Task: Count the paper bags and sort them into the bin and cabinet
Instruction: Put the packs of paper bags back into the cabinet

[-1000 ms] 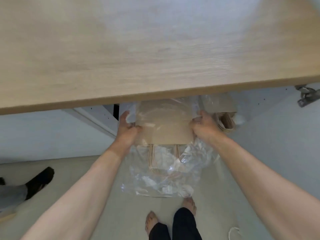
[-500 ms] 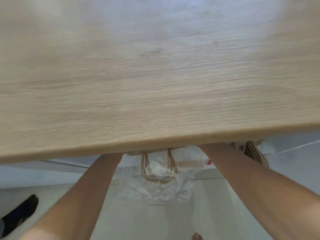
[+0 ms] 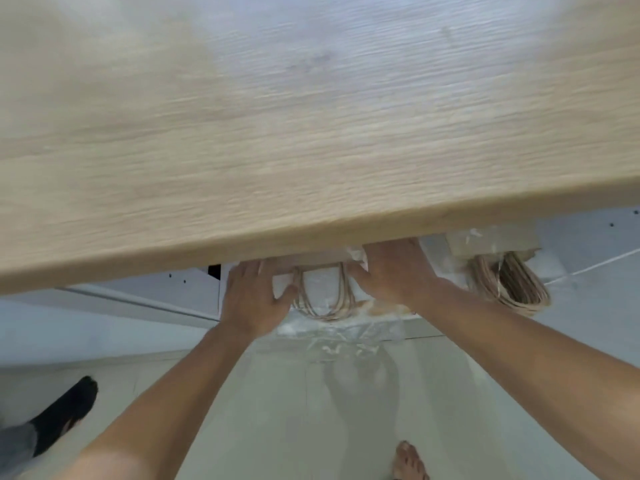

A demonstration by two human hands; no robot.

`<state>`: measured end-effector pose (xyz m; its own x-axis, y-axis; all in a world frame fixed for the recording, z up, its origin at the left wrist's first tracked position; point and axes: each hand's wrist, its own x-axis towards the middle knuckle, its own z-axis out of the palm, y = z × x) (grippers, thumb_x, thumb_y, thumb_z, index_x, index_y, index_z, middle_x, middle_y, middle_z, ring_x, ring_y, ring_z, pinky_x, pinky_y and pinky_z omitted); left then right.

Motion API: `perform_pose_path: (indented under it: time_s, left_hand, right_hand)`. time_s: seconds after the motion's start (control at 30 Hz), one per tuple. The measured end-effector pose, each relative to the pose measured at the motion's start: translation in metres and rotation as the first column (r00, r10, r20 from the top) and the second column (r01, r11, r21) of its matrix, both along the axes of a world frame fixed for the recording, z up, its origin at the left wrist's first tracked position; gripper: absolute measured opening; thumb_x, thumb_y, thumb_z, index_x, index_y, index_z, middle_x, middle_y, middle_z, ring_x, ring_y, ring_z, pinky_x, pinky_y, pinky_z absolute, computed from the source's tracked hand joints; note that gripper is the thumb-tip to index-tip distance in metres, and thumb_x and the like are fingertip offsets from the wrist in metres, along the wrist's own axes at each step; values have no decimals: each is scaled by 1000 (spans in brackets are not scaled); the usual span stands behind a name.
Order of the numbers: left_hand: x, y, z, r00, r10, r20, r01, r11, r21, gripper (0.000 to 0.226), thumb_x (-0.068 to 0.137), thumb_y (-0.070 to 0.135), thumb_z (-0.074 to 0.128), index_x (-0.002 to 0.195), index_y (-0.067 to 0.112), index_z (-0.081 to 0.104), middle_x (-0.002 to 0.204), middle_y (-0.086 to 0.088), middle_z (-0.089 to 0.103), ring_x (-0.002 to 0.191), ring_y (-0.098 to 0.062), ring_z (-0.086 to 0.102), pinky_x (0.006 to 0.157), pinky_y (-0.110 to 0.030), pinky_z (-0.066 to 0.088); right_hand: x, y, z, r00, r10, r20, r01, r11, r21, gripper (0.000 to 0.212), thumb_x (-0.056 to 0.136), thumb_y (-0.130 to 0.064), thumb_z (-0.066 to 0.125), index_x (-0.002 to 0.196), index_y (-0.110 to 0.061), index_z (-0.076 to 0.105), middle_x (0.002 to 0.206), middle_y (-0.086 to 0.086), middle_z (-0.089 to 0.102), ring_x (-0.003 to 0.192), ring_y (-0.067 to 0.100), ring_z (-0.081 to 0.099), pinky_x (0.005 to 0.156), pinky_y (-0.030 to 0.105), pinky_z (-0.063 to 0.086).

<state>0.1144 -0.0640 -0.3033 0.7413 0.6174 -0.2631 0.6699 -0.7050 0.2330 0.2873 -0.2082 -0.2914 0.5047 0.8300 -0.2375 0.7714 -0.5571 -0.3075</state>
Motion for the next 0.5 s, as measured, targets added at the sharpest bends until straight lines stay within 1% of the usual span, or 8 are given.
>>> perform_pose_path:
  time_s: [0.03, 0.07, 0.13, 0.27, 0.37, 0.5]
  left_hand:
    - [-7, -3, -11, 997, -41, -65, 40, 999, -8, 76, 84, 56, 34, 151, 21, 26, 159, -8, 25, 146, -27, 21, 118, -45, 18]
    - [-12, -9, -15, 991, -61, -122, 59, 998, -16, 74, 87, 55, 31, 153, 23, 20, 162, -5, 15, 149, -26, 14, 119, -45, 13]
    - [-17, -13, -26, 983, -84, -163, 82, 996, -17, 66, 96, 51, 30, 155, 25, 13, 164, -2, 6, 150, -24, 5, 120, -45, 9]
    - [-20, -17, -36, 980, -78, -183, 73, 997, -34, 64, 100, 51, 27, 155, 25, 8, 165, 2, 0, 151, -20, -1, 120, -47, 6]
    - [-17, -18, -38, 977, -70, -200, 65, 997, -28, 65, 100, 52, 25, 156, 26, 4, 164, 3, -4, 151, -20, -2, 120, -46, 5]
    - [-12, -16, -30, 982, -40, -186, 35, 999, -30, 66, 99, 48, 36, 155, 23, 12, 164, 0, 4, 151, -22, 2, 121, -45, 5]
  right_hand:
    - [-7, -7, -3, 998, 48, 48, -46, 998, -43, 64, 94, -51, 36, 150, -22, 24, 159, 8, 21, 147, 31, 13, 118, 50, 11]
    - [-15, -14, -9, 995, 82, 63, -77, 994, -81, 66, 96, -50, 35, 152, -22, 17, 161, 8, 11, 148, 30, 4, 118, 51, 7]
    - [-22, -22, -23, 987, 128, 94, -114, 984, -138, 66, 97, -49, 32, 154, -20, 13, 162, 7, 1, 149, 30, -7, 117, 51, 2]
    - [-22, -31, -45, 987, 137, 79, -117, 967, -226, 67, 98, -49, 28, 154, -21, 6, 162, 5, -5, 149, 28, -9, 117, 51, 0]
    - [-19, -35, -51, 986, 146, 78, -124, 964, -237, 67, 99, -49, 27, 154, -23, 0, 162, 2, -9, 149, 27, -10, 118, 50, -1]
    - [-22, -31, -42, 991, 117, 62, -102, 973, -207, 66, 99, -48, 28, 154, -22, 5, 162, 2, -3, 149, 27, -9, 117, 51, -1]
